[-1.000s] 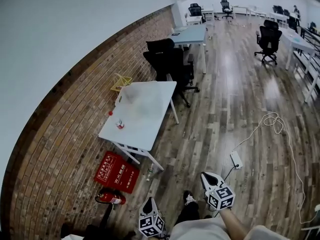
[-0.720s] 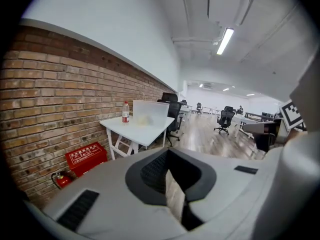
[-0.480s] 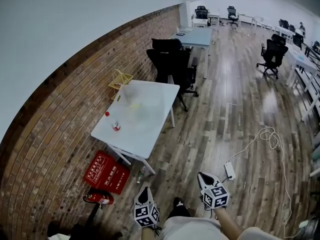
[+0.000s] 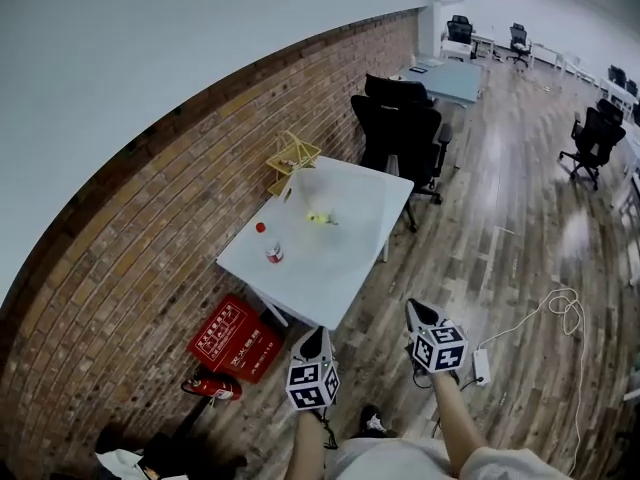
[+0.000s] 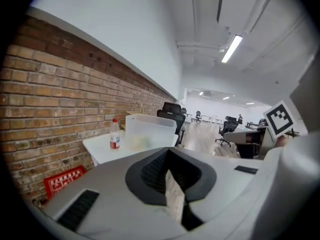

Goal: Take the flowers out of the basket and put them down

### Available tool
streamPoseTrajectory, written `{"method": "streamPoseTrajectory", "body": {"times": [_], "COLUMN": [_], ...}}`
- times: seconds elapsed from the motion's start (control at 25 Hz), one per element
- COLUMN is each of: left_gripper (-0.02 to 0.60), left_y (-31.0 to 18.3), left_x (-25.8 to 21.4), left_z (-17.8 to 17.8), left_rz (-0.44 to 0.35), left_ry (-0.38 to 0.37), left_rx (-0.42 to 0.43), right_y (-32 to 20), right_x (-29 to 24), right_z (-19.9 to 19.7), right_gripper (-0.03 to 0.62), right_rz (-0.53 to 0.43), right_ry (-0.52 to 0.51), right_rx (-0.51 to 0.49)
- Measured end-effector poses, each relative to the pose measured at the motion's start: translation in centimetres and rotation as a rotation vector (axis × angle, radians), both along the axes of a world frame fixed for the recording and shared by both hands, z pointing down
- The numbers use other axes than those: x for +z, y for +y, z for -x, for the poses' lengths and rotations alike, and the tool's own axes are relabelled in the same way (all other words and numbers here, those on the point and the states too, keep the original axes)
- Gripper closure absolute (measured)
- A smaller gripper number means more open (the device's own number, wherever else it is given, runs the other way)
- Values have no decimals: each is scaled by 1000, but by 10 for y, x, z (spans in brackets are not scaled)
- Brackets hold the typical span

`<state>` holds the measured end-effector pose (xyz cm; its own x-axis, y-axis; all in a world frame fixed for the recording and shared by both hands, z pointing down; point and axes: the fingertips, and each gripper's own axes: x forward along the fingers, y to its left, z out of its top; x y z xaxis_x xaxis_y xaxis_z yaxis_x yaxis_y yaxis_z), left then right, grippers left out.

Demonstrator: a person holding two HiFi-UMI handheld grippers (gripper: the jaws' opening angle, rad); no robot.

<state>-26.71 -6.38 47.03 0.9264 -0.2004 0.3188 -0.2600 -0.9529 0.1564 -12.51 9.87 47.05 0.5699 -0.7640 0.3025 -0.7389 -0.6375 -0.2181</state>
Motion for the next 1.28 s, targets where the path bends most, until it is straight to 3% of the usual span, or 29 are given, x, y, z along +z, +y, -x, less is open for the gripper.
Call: {"method": "streamPoseTrajectory", "body": {"times": [0.16,0.32,0.48,0.68,0.96,1.16,1.28], "left_gripper": [558,558,558,558,558,558,558], "left_y": [-40,-70,-67,-61,-77,-67,-61], "left_x": [-79,-117,-93,-50,-62,-56,-41], "left_z": [-60,-91,-78,-101,-134,-158,-175], "left_rz": [-102,-117,-65,-69,-125,-103,-89], "left_ry": [87,89,85,19,26,36,-2], "left_rx": [9,-52,-127,-99,-105,-79,-64], "right_y": [-46,-68,-80,-89,-99,-99,-98], "right_x": [-63,-78,-41,-36,-38,-35,-26], "right_z": [-53,-54,-38,-54,-77,-92,-102], "right_gripper": [583,583,583,583,584,583,583], "right_rz": [-95,-144,-73,-70,-59,-52,-29], "right_ry": [1,-99,-128,-110,-95,-76,-69], "right_rx": [22,-9,-28,-49,-90,-128,-156]}}
